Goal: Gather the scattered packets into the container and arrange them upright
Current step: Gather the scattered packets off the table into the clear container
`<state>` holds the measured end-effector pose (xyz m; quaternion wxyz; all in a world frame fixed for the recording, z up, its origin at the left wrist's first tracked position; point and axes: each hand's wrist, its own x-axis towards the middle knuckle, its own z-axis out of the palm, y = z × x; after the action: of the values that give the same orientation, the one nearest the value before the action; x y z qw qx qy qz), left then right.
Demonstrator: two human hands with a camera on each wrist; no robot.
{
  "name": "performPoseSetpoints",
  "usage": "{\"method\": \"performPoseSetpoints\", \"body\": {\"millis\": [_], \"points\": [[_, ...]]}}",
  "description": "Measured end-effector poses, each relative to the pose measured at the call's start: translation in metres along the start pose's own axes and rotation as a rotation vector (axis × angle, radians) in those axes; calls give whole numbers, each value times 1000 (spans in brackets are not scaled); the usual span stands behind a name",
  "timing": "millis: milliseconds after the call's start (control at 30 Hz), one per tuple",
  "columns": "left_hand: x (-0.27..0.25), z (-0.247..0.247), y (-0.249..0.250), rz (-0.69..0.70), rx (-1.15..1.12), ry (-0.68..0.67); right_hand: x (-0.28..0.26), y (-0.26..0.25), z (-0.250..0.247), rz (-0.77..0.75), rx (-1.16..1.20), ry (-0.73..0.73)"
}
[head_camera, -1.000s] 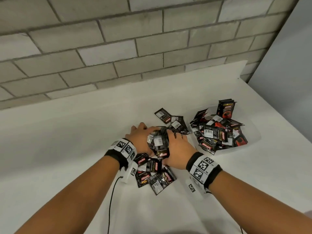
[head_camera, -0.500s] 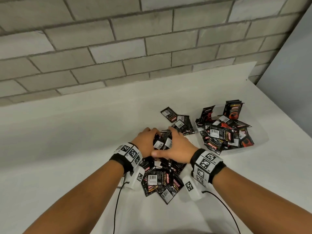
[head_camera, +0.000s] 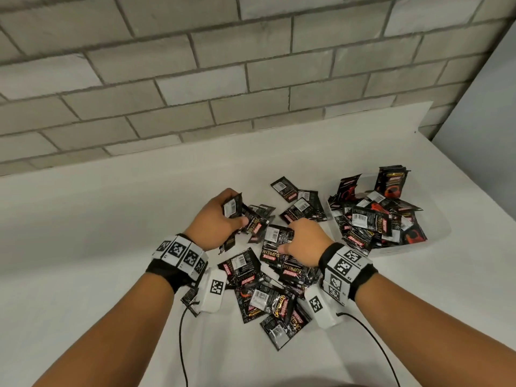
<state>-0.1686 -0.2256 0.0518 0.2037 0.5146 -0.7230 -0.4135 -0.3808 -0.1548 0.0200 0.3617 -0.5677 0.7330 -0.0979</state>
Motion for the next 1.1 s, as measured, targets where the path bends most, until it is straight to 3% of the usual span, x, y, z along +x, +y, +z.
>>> {"method": "performPoseSetpoints", "body": {"millis": [167,300,433,500,567,667,800,900,1033,1100], "points": [[-3,-7,0,-13,-57,100,-11,1,-13,-100,41,96],[2,-7,-6,-66,-77,167,-32,7,-45,-179,236,152],[8,4,-3,-85,-63,139,-53,33,-107,-184,447,444],[11,13,5,-73,-35,90,-47,58,-125,-117,427,576],[16,24,18,-52,-13,30,-38,79,-130,-55,358,572],[29,42,44,27,28,-34,-28,99,-122,30,173,453],[49,74,86,132,36,-86,-21,111,-112,7,-5,458],[62,105,113,222,48,-111,-23,116,-116,-34,42,517],[73,146,139,374,13,-27,-33,127,-127,-16,89,553],[78,163,140,421,92,-74,-39,133,-129,1,134,538]]}}
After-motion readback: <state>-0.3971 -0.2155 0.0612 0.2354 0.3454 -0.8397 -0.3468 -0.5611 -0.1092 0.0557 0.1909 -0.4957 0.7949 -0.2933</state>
